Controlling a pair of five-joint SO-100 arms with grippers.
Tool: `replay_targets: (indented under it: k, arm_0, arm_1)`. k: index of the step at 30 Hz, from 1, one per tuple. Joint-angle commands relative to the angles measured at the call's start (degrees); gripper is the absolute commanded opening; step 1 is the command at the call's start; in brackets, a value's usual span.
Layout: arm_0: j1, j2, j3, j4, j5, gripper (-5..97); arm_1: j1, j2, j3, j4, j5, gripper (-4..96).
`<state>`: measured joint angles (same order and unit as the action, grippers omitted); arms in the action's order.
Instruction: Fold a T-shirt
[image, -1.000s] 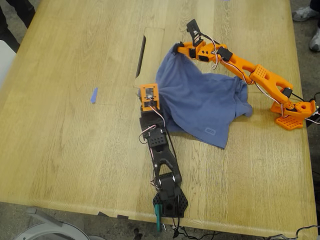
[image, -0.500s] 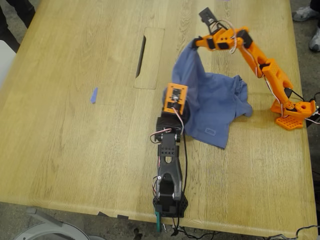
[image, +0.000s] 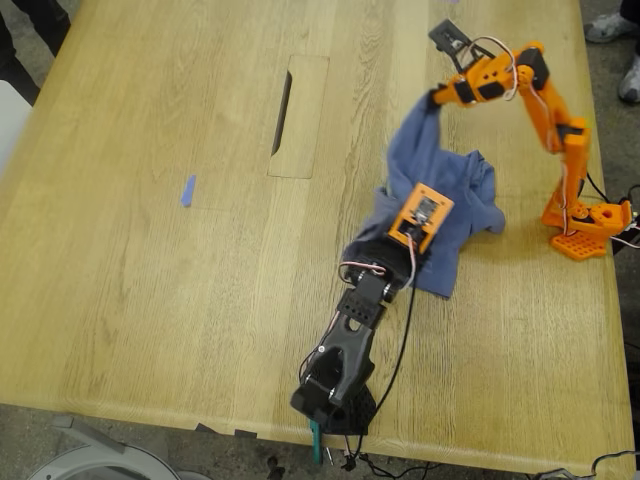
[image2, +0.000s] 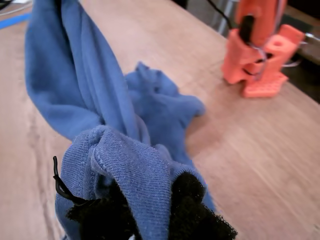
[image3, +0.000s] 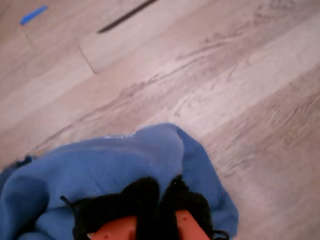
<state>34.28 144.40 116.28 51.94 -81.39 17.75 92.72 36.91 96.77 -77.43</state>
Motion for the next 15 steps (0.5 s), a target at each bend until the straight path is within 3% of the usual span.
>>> replay_targets:
  k: [1,5,15]
  arm_0:
    - [3.87,5.8,-1.05,-2.02,-0.7,0]
    - [8.09,4.31,3.16,-7.82,-1.85,0]
    - [18.81,-1.67,16.88,-29.09,-3.78,0]
  arm_1:
    - [-1.23,15.82,19.07,-2.29,0.62,0.4]
    - [-2.11,30.85,43.07,-8.53,1.05,0.4]
    - [-2.9,60.82,80.51,-12.48,1.76,0.2]
